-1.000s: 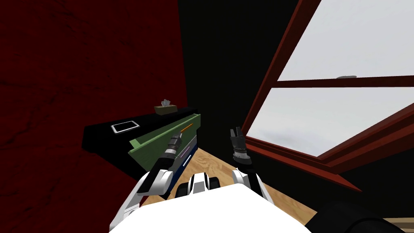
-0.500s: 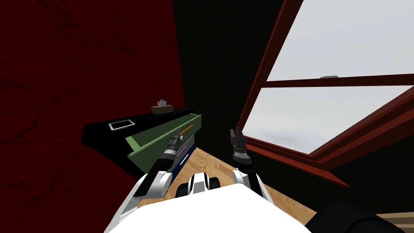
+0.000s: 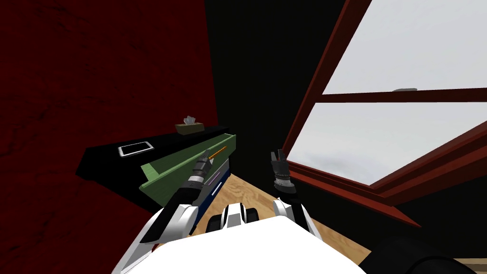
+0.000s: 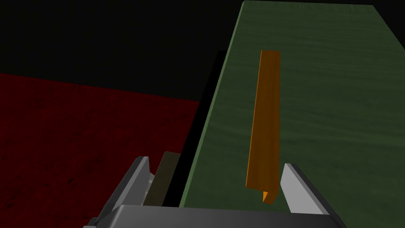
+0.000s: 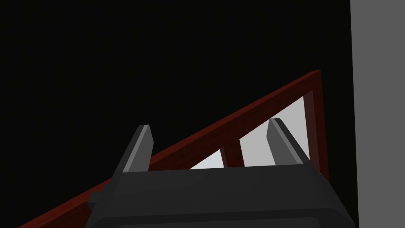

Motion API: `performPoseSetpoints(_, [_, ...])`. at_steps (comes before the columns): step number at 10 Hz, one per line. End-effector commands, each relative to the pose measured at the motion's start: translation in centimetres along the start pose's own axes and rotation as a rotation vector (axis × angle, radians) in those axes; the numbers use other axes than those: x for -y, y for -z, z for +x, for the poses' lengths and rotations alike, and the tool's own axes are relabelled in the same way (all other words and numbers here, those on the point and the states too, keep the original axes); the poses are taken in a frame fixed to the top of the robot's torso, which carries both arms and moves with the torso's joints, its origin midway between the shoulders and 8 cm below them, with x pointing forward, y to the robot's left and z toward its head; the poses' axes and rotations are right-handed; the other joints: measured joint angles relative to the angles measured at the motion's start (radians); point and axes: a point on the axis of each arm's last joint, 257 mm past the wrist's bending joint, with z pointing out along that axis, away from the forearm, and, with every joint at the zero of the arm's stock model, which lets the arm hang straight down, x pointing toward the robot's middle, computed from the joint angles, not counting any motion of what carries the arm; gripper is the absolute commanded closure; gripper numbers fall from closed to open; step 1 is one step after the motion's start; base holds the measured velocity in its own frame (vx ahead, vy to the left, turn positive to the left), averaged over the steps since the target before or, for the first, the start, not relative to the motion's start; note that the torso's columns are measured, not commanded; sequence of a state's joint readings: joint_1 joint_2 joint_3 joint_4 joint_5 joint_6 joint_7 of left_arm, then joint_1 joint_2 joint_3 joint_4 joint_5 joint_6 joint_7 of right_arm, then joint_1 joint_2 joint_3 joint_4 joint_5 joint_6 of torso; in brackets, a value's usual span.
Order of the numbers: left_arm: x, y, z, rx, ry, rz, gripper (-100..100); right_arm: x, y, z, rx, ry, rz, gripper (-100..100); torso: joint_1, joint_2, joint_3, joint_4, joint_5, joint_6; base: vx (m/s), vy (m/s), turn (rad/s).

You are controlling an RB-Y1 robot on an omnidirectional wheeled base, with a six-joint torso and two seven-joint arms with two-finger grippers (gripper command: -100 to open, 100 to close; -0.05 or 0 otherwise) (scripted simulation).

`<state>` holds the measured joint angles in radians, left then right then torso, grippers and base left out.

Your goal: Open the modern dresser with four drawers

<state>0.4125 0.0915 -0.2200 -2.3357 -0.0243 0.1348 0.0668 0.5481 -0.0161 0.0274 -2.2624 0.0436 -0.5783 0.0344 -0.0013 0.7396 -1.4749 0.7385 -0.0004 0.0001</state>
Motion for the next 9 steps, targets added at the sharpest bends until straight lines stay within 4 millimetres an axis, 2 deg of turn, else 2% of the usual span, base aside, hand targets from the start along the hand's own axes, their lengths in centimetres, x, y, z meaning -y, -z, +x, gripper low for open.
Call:
performPoseSetpoints(1, [1.6,0.7,0.1,0.002,0.002,-0.002,-100,0.0,0.0,0.0,0.0,0.0,0.0,0,0.0,0.0,0.0,0.001,0.0,0.0,0.027,-0.002,-0.001])
performPoseSetpoints(3, [2.2,1.0,0.1,0.002,0.002,-0.001,-100,0.0,0.0,0.0,0.0,0.0,0.0,0,-0.001,0.002,0.001,0.004,-0.002,0.0,0.029,-0.001,0.003])
performPoseSetpoints(4, [1.1,1.0,-0.1,0.004,0.0,-0.025,-100,0.0,0.0,0.0,0.0,0.0,0.0,0,-0.002,0.003,0.001,0.005,-0.002,0.001,0.01,0.004,0.006])
performPoseSetpoints(5, [1.0,1.0,-0.2,0.005,0.0,-0.029,0,0.0,0.0,0.0,0.0,0.0,0.0,0,-0.002,0.003,0.001,0.004,-0.002,0.001,0.0,0.0,0.0])
performPoseSetpoints(9, [0.6,1.0,-0.2,0.006,0.0,-0.039,0,0.0,0.0,0.0,0.0,0.0,0.0,0,0.002,0.0,0.0,0.001,0.0,-0.001,0.0,0.0,0.0])
